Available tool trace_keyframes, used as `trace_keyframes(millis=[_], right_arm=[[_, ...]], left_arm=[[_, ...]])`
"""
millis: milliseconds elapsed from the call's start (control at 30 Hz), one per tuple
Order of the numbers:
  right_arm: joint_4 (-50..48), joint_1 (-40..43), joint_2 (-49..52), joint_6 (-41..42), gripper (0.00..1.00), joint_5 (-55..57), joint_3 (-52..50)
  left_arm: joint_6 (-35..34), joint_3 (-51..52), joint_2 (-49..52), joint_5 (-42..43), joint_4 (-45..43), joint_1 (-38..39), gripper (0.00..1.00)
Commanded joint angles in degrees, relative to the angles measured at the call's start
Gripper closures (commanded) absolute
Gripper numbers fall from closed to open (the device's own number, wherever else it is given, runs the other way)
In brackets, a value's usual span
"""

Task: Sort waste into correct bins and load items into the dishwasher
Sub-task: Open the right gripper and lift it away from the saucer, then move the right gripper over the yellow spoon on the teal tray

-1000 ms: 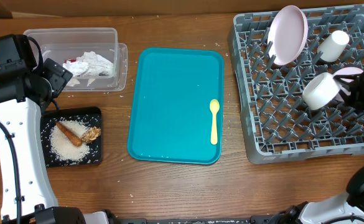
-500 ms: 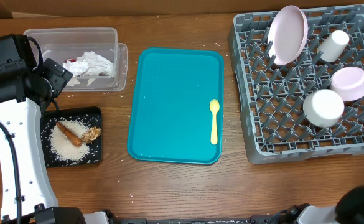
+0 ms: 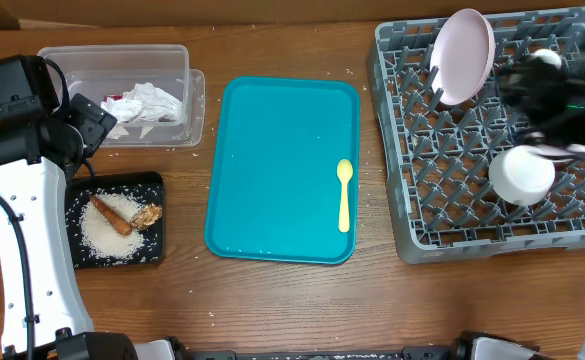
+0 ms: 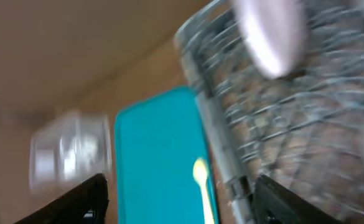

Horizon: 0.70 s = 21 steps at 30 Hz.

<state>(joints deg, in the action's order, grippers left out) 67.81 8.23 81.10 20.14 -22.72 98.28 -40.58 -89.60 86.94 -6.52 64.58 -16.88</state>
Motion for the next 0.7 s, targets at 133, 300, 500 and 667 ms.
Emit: trace_keyframes(millis=[133,300,500,667], right_arm=[[-0.7,-24.7,14.7,4.2,0.15,20.5,-0.3],[-3.1,-31.9,28.8,10.0,0.14,21.4,-0.3],[-0.2,-32.7,39.0,14.1,0.15,16.6,-0.5],[-1.9,-34.1,39.8,14.0,0.16,13.6,-5.4]], left_arm=[[-1.0,-0.1,0.3,-1.0,-0.1,0.1,0.00],[-1.0,-0.1,0.3,-1.0,-0.1,0.1,0.00],[-1.0,-0.1,0.3,-1.0,-0.1,0.1,0.00],[-1.0,-0.1,0.3,-1.0,-0.1,0.1,0.00]])
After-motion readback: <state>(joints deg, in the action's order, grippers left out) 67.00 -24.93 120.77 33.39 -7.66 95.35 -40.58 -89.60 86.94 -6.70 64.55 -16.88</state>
